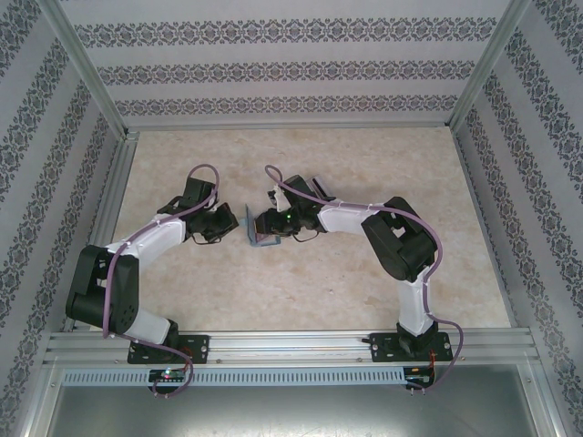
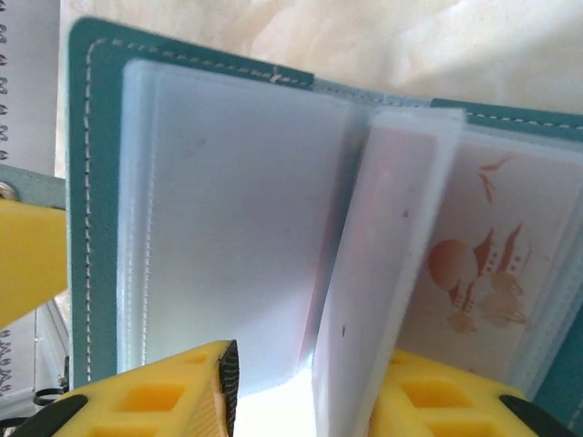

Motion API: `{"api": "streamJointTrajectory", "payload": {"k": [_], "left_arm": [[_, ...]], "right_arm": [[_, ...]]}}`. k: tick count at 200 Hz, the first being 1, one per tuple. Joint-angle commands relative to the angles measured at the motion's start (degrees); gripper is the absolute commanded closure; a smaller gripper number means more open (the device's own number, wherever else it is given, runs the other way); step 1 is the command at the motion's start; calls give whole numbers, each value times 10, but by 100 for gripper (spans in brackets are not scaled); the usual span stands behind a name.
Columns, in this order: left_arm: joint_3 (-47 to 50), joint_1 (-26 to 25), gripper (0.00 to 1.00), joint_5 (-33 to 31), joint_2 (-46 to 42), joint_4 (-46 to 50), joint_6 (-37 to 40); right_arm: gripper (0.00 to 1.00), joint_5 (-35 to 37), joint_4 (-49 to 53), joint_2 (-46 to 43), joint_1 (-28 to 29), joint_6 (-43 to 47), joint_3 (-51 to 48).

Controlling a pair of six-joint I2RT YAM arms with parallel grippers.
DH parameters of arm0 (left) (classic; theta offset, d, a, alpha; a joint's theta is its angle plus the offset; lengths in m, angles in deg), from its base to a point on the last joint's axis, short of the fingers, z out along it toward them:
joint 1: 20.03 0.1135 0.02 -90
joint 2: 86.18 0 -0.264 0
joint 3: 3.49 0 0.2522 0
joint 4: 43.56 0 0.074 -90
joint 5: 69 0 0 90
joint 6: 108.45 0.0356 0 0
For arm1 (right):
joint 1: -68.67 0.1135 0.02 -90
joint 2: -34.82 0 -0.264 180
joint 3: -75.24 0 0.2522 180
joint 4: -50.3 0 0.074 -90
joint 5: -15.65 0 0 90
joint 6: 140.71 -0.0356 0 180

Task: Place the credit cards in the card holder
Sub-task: Turn over the card slot in the card holder, then place the card holder at the center of the table.

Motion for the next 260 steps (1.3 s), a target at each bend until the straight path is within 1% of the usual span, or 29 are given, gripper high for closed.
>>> {"api": "streamJointTrajectory", "payload": {"k": [1,53,58,66,83,96,119,140,150,161,179,190,212,223,237,260], "left_arm": [[20,10,100,-11,-2,0,15],[50,22,100,-26,-13,9,22],[51,22,97,-27,-13,12,23],[50,25,90,-28,-15,16,24],[44,33,85,-30,-22,26,31],[36,39,80,-34,-30,40,36],[17,48,72,-47,-41,67,50],[3,55,67,-53,-49,88,58],[-5,57,66,-55,-54,98,62],[-10,59,66,-56,-62,102,62],[-18,59,65,-44,-71,98,56],[-23,59,64,-35,-73,96,52],[-30,59,64,-16,-72,84,43],[-29,58,64,-10,-72,75,38],[-28,57,65,-2,-66,63,32],[-21,48,65,12,-45,44,23]], "right_arm": [[60,13,30,6,9,20,35],[62,19,45,1,11,27,44],[62,21,46,0,11,28,44],[62,22,49,1,9,29,43],[63,23,54,5,5,31,40],[69,29,54,3,2,31,33],[75,29,53,-3,-4,31,27],[75,29,54,-9,-8,33,23],[74,29,55,-12,-11,34,21],[69,30,56,-17,-15,34,16],[69,29,53,-21,-23,34,7],[66,28,52,-23,-28,34,4],[66,28,50,-28,-34,35,-4],[66,30,50,-30,-38,35,-7],[69,31,48,-34,-41,35,-12],[79,31,43,-38,-46,33,-19]]}}
